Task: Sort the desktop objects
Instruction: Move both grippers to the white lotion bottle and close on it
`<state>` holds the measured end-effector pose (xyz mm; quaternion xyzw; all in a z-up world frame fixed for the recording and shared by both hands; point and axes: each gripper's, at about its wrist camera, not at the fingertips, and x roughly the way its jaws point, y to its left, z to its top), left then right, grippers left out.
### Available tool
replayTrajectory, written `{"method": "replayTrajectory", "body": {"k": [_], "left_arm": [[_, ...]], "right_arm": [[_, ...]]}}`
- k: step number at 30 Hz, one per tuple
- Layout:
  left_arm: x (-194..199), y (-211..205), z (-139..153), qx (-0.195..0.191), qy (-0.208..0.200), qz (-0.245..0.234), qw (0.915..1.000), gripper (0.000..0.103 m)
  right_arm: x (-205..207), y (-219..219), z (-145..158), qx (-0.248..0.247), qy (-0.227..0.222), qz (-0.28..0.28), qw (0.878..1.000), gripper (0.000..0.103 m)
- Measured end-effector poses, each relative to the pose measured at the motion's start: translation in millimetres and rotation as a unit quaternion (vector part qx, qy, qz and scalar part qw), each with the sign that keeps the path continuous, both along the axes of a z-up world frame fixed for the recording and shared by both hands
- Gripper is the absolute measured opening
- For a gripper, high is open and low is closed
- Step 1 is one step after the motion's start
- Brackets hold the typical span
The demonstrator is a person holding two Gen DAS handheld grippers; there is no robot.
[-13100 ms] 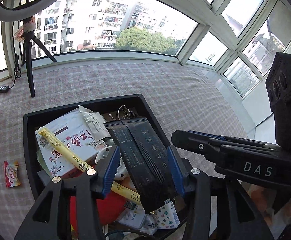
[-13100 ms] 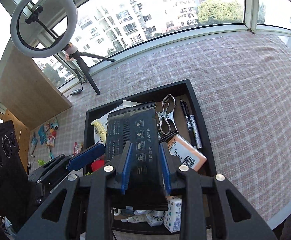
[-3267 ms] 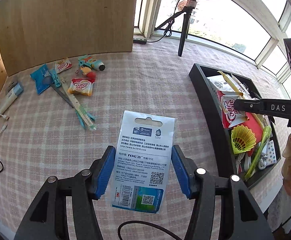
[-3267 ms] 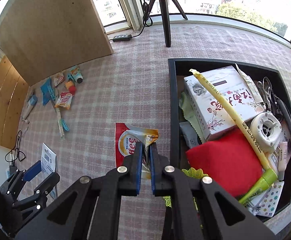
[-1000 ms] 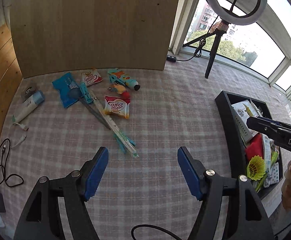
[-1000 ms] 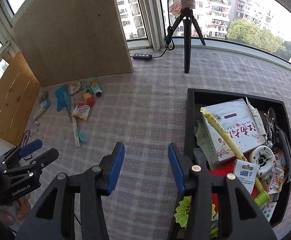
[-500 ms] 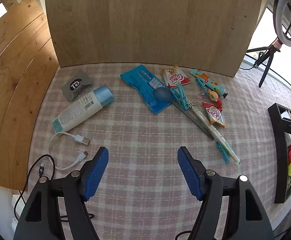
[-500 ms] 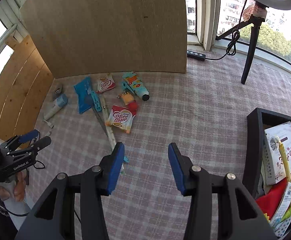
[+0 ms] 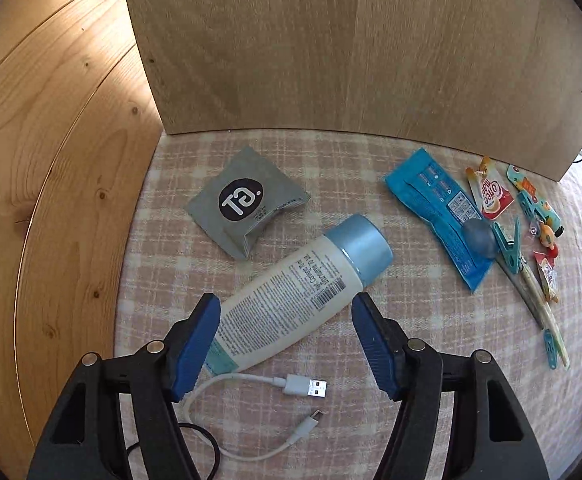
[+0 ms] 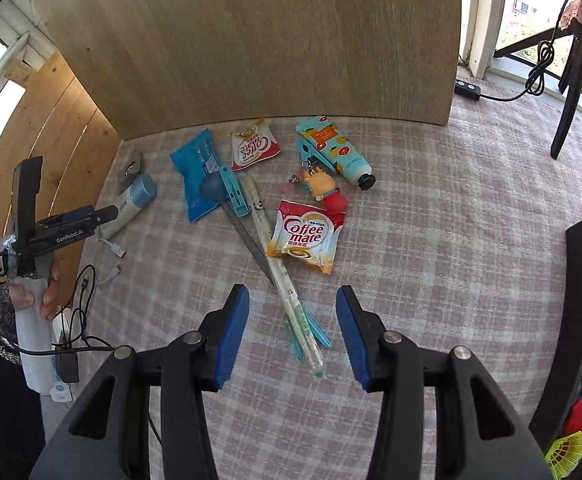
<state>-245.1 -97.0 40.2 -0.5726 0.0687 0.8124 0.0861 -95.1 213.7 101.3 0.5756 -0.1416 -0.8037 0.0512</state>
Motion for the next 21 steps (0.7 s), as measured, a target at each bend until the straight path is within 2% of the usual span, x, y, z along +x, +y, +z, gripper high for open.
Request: {"method": "replayTrajectory", "body": {"k": [9,12,14,16,21], "left_arm": [[-29,0,-19,0.018,-0.031,-0.01,0.9993,0.068],[-29,2,-29,0.021,-0.052,-0.015,0.9983,0.06],[-26,4,-32,0.014,-0.051,-0.015,0.9985,0.051],[-23,5,-33,0.025,-0.052,-0.012,0.9983,0.047],[-5,23,-33,0.023,-0.04,-0.017,0.9988,0.046]], "right_arm": [[-5,1,-13,-0.009,-0.018,0.002,1.0,0.045],[-6,4,-12,-0.014,-0.019,-0.002,1.0,0.045],[-7,5,-12,-0.016,-0.019,-0.004,1.0,0.045],[-9,5,-12,-0.015,-0.019,-0.004,1.0,0.045],[-11,1,-16,-0.019,-0.025,-0.001,1.0,0.045]]}}
